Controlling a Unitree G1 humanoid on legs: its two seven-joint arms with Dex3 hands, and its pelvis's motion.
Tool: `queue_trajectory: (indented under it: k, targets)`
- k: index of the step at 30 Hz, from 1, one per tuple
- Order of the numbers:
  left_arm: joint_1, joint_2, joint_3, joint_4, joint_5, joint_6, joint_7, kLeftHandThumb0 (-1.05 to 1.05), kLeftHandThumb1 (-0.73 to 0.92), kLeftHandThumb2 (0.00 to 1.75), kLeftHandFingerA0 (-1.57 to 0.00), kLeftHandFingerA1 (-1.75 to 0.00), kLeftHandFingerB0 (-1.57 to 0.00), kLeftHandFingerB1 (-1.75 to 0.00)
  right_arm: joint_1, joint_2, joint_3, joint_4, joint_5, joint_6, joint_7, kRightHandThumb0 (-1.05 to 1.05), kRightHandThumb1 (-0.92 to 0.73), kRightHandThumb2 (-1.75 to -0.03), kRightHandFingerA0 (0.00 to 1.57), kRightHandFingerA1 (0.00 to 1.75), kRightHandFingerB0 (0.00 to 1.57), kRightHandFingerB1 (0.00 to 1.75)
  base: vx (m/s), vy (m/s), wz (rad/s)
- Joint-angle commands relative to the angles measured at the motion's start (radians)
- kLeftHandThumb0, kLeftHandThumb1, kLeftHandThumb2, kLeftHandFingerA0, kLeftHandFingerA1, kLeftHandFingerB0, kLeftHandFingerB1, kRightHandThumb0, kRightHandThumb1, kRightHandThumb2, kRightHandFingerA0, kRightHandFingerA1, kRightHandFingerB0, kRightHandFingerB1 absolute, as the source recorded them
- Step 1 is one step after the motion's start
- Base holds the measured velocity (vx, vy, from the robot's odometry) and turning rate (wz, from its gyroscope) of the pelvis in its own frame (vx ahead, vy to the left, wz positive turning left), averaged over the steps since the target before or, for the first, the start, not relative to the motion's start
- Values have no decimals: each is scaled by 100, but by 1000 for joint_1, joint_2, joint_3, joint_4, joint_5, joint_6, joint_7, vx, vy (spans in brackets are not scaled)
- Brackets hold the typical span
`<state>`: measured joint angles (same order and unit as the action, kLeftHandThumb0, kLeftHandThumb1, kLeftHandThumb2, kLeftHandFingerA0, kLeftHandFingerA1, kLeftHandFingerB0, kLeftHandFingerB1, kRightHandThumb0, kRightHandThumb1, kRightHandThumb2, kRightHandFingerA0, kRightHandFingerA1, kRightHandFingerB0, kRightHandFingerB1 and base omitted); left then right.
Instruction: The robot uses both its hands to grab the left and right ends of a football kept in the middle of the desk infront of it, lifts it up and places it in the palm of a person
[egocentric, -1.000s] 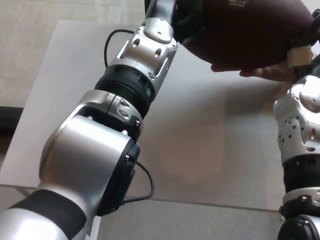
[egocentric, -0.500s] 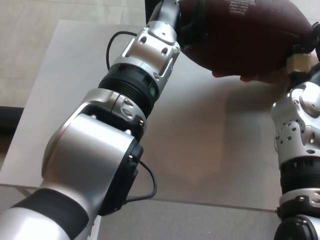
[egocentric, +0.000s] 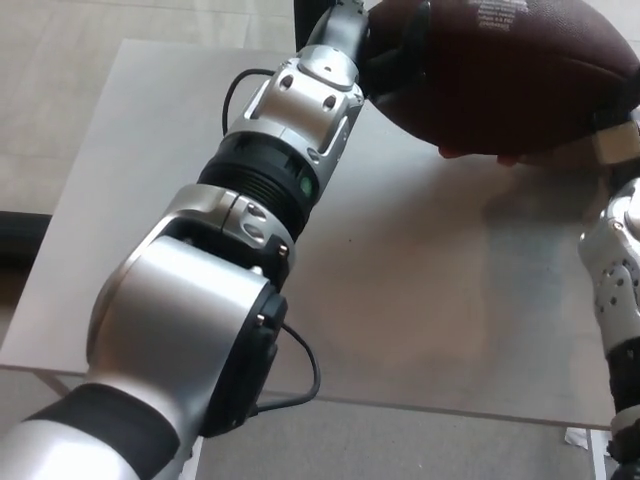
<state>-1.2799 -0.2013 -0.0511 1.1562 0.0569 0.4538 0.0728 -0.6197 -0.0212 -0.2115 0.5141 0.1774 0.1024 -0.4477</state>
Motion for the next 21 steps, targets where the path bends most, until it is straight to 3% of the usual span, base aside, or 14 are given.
queue_trajectory:
  k: [1,2,5,7,10,11,12,13,14,15,16,19,20,21]
  targets:
    - [23,13,11,-22,-10,-36,-51,-105,73,120,0,-19,0,0,36,-118,71,-79,-81,171,105,-104,-92,-80,0,0,0,0,0,0,0]
    - [28,19,24,-35,-21,-35,-51,-105,74,119,0,-19,0,0,41,-128,74,-98,-79,182,107,-105,-92,-73,0,0,0,0,0,0,0]
    - [41,31,38,-52,-25,-38,-52,-105,74,119,0,-15,0,0,60,-162,105,-139,-103,197,122,-104,-92,-80,0,0,0,0,0,0,0]
    - [76,57,35,-80,-14,-61,-60,-105,79,122,0,-13,0,0,76,-189,105,-180,-108,192,130,-105,-92,-75,0,0,0,0,0,0,0]
    - [132,72,80,-133,-37,-111,-24,-105,77,119,0,-20,0,-1,99,-219,97,-223,-118,182,138,-105,-92,-75,0,0,0,0,0,0,0]
    - [160,87,94,-164,-45,-129,-38,-105,92,80,0,-30,0,0,111,-232,86,-248,-106,183,158,-103,-92,-79,0,0,0,0,0,0,0]
    - [164,83,96,-169,-43,-128,-38,-105,92,80,0,-30,0,0,113,-234,84,-251,-107,187,161,-103,-92,-79,0,0,0,0,0,0,0]
    - [228,130,124,-287,-52,-120,-29,-105,92,85,0,0,0,0,140,-270,50,-313,-86,195,186,-99,-92,-82,0,0,0,0,0,0,0]
    - [262,153,140,-346,-54,-127,-21,-101,76,111,0,-11,0,0,161,-295,43,-328,-96,164,203,-95,-92,-73,0,0,0,0,0,0,0]
    - [285,174,176,-409,-67,-104,5,-104,92,78,0,-2,0,0,177,-324,24,-330,-97,140,218,-105,-84,-119,0,23,0,1,0,0,0]
    - [302,192,199,-445,-69,-113,22,-105,84,127,0,-14,0,-11,186,-339,6,-329,-90,120,229,-105,-84,-118,0,20,0,0,0,0,0]
    - [330,237,217,-506,-55,-96,17,-105,87,130,0,-14,0,-12,204,-366,-31,-338,-66,122,260,-104,-85,-118,0,21,0,0,0,0,0]
    - [331,250,237,-535,-59,-51,32,-105,88,128,-23,-74,0,-12,218,-377,-46,-350,-55,113,280,-104,-87,-118,0,23,0,0,0,0,0]
    - [366,302,262,-613,-52,-32,27,-104,92,91,-35,-94,0,0,252,-397,-78,-416,-34,139,299,-103,-86,-119,0,27,0,6,0,0,0]
